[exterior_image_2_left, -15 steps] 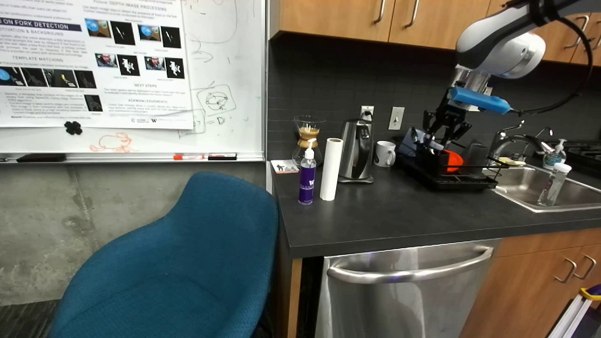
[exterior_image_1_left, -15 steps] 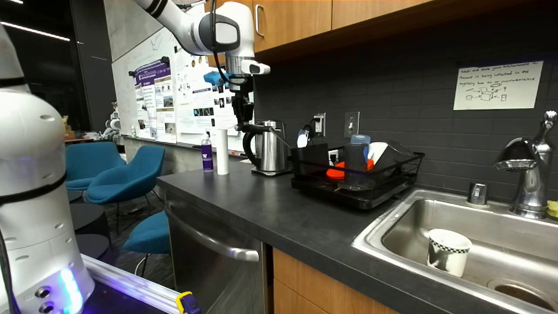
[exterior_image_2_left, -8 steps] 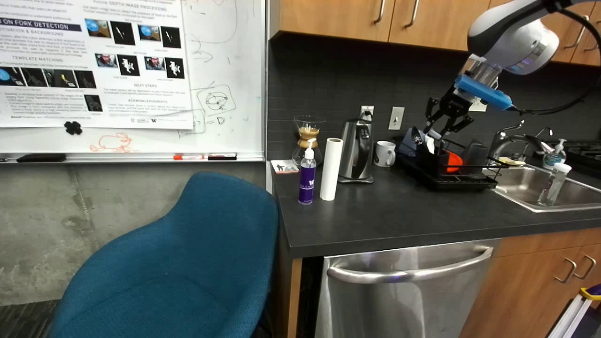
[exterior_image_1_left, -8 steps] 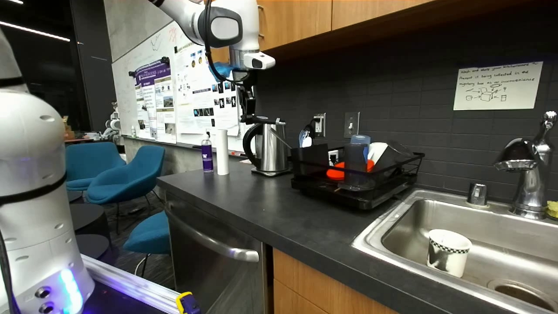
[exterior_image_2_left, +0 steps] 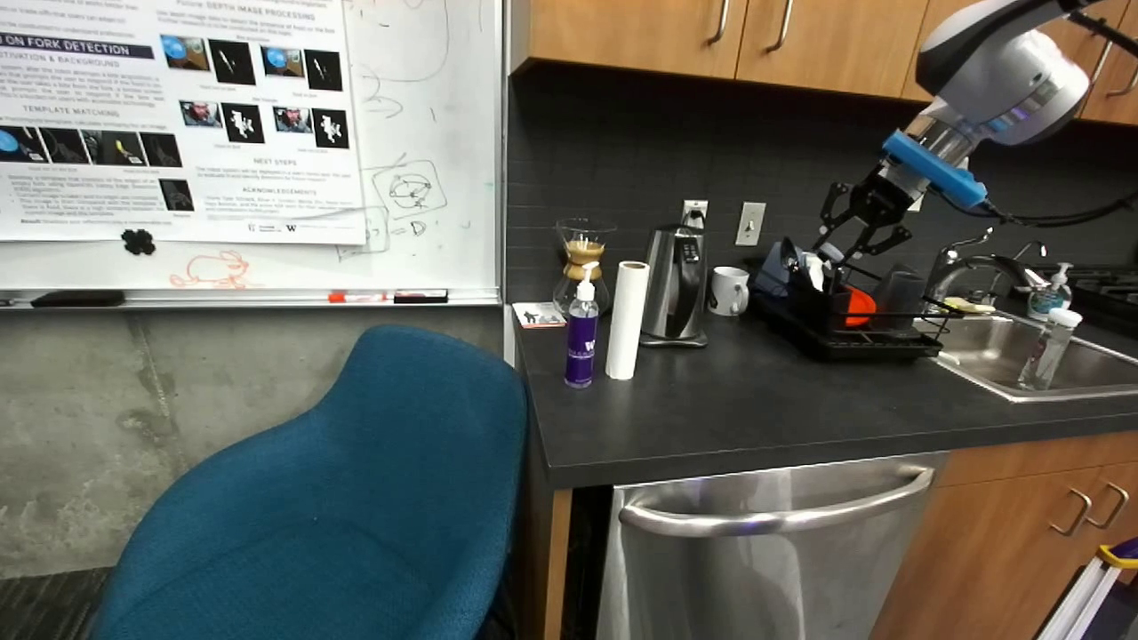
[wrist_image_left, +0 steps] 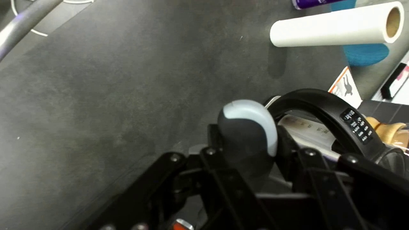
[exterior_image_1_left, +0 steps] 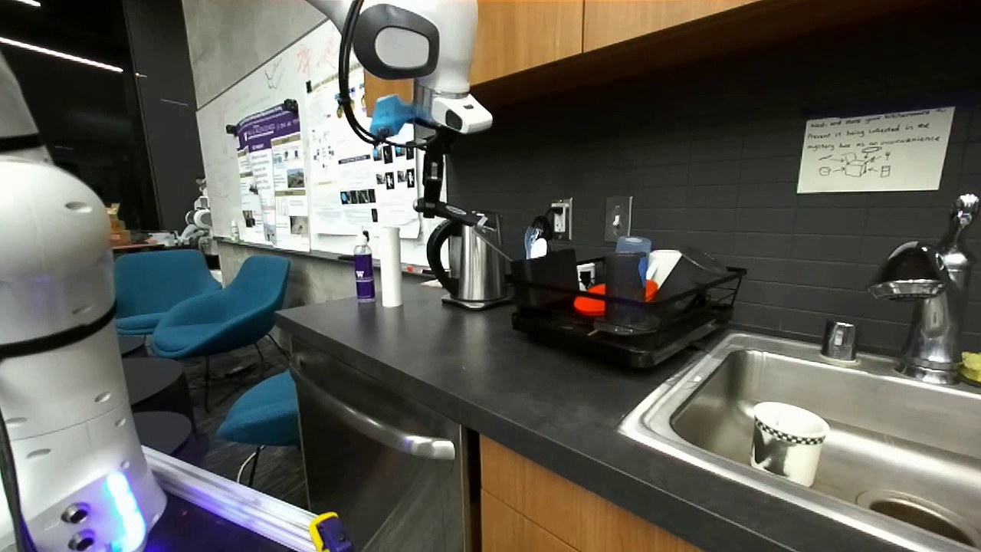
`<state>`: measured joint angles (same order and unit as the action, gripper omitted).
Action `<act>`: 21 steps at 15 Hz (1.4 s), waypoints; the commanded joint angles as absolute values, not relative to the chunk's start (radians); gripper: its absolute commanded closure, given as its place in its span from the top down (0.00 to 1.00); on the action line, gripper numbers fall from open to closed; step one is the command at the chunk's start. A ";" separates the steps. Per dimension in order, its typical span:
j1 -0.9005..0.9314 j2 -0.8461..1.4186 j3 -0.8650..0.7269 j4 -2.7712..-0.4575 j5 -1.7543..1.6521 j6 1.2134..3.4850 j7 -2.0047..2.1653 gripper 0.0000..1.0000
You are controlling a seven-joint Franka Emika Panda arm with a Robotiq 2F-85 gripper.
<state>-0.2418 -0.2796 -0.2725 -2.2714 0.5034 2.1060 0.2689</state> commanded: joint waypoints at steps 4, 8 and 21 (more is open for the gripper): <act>-0.246 -0.289 -0.294 -2.269 0.728 2.073 0.318 0.17; -0.255 -0.280 -0.276 -2.259 0.799 2.108 0.388 0.17; -0.287 -0.159 -0.289 -2.147 0.807 2.156 0.603 0.17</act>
<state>-0.2713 -0.2146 -0.2819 -2.1971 0.7789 2.1645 0.5683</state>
